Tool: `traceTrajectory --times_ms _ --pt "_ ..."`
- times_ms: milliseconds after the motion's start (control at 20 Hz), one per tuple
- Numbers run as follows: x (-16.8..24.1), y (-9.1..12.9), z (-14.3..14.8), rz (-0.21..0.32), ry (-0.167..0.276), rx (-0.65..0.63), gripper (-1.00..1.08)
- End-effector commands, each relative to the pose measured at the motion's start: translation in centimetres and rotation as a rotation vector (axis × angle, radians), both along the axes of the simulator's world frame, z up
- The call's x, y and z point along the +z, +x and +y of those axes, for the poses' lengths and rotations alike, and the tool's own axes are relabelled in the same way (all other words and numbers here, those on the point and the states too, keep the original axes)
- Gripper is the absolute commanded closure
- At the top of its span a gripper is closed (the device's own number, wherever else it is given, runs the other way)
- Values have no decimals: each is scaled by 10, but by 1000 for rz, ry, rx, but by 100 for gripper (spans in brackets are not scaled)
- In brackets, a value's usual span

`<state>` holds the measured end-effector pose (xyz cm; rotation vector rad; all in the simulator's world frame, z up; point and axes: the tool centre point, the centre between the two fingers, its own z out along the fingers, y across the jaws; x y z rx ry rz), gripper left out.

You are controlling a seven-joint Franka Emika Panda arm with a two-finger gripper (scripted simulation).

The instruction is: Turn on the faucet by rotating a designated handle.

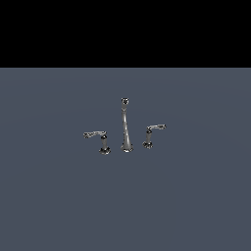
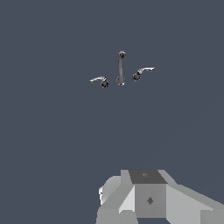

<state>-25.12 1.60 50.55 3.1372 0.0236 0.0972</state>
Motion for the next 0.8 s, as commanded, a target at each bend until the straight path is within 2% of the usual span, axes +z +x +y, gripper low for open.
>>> traceTrajectory --times_ms 0,400,750 --pt "0 0 0 0 0 0 108" --pt "-13 11 3 2 2 -42 108" --pt "-44 38 8 5 6 -146 108"
